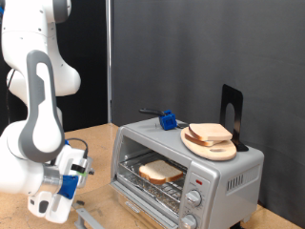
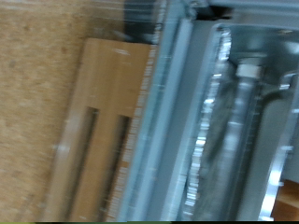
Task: Make a piece of toast with the oven
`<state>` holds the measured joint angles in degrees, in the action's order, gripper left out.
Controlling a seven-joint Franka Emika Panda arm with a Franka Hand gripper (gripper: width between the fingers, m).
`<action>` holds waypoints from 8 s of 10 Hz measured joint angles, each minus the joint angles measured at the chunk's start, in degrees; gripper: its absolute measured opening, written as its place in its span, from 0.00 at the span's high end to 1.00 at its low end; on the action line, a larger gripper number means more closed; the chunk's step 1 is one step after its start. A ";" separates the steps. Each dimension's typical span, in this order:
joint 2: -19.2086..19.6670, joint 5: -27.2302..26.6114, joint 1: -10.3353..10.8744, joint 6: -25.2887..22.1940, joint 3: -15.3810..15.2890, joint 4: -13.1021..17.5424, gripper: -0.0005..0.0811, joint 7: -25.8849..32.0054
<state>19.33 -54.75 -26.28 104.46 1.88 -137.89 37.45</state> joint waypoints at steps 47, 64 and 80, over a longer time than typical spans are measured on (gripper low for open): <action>-8.13 -13.31 -0.66 1.68 -9.63 15.50 0.00 -25.75; 18.48 -12.16 0.54 -11.29 -11.03 43.89 0.00 -31.55; 38.74 -12.24 2.81 -11.33 -11.18 63.19 0.00 -35.72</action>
<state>58.07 -67.00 -23.47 93.14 -9.30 -74.70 1.73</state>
